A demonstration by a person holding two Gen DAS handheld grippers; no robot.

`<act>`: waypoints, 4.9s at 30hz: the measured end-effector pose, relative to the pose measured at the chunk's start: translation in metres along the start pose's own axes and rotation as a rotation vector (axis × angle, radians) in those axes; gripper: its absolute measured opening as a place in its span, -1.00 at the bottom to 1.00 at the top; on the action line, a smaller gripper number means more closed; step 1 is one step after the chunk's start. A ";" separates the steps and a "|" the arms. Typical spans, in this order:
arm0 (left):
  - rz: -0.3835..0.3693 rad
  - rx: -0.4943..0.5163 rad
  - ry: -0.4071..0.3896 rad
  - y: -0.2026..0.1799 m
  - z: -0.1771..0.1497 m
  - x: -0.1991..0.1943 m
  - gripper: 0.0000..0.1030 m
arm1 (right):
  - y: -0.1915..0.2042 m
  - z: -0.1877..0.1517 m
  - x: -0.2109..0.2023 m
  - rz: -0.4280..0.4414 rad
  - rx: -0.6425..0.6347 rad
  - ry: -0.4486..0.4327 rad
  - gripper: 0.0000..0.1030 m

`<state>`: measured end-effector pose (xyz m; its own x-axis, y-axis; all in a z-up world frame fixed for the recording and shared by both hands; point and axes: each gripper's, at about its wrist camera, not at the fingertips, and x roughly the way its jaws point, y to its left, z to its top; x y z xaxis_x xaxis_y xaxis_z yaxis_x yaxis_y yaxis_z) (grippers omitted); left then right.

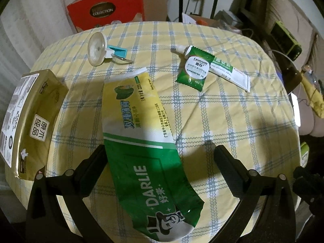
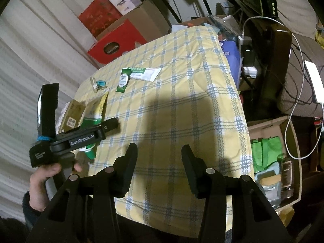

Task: Organize objects
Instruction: 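Move the left gripper over the green-and-yellow Darlie toothpaste box, then grasp the Darlie toothpaste box end with the left gripper and lift it, then grasp the white toothpaste tube with the right gripper while the left holds the Darlie box, then lift the toothpaste tube with the right gripper while the left carries the Darlie box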

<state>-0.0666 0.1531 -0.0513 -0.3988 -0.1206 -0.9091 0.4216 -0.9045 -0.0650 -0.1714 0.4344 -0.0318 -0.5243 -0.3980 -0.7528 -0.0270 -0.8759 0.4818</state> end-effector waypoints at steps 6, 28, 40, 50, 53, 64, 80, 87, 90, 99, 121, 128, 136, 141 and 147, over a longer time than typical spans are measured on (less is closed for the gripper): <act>-0.005 0.013 -0.015 0.001 -0.003 -0.002 1.00 | 0.001 0.000 -0.002 -0.014 -0.007 0.002 -0.08; -0.052 0.037 -0.035 0.015 0.001 -0.018 -0.82 | 0.020 0.005 -0.003 0.020 -0.035 0.008 -0.08; -0.072 0.027 -0.040 0.021 -0.006 -0.021 -0.86 | 0.052 0.062 0.040 0.052 -0.105 0.014 -0.86; -0.069 0.017 -0.036 0.027 -0.010 -0.024 -0.86 | 0.091 0.128 0.103 -0.079 -0.295 0.025 -0.86; -0.068 0.021 -0.039 0.028 -0.010 -0.023 -0.86 | 0.089 0.133 0.122 -0.093 -0.298 0.051 -0.86; -0.067 0.036 -0.045 0.029 -0.010 -0.022 -0.86 | 0.080 0.091 0.124 0.001 -0.279 0.132 -0.88; -0.084 0.038 -0.053 0.032 -0.009 -0.023 -0.86 | 0.063 0.108 0.082 0.072 -0.185 0.073 -0.85; -0.079 0.045 -0.057 0.034 -0.009 -0.022 -0.86 | 0.076 0.136 0.120 0.028 -0.223 0.110 -0.85; -0.082 0.047 -0.058 0.035 -0.010 -0.022 -0.86 | 0.084 0.131 0.133 0.057 -0.251 0.117 -0.85; -0.102 0.038 -0.072 0.038 -0.011 -0.022 -0.86 | 0.108 0.107 0.142 0.097 -0.385 0.162 -0.84; -0.140 0.042 -0.083 0.043 -0.011 -0.020 -0.85 | 0.089 0.117 0.143 -0.175 -0.588 0.055 0.41; -0.106 0.067 -0.106 0.040 -0.012 -0.020 -0.85 | 0.103 0.095 0.136 -0.205 -0.653 0.049 -0.39; -0.083 0.129 -0.103 0.036 -0.016 -0.024 -0.82 | 0.087 0.050 0.097 -0.288 -0.557 0.067 -0.43; -0.088 0.123 -0.086 0.036 -0.022 -0.027 -0.81 | 0.072 0.021 0.065 -0.227 -0.433 0.127 -0.43; -0.109 0.130 -0.052 0.038 -0.024 -0.030 -0.61 | 0.066 0.002 0.042 -0.142 -0.339 0.147 -0.42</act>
<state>-0.0190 0.1328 -0.0368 -0.4790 -0.0372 -0.8770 0.2666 -0.9581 -0.1050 -0.1970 0.3607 -0.0311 -0.4072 -0.2797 -0.8695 0.2052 -0.9556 0.2113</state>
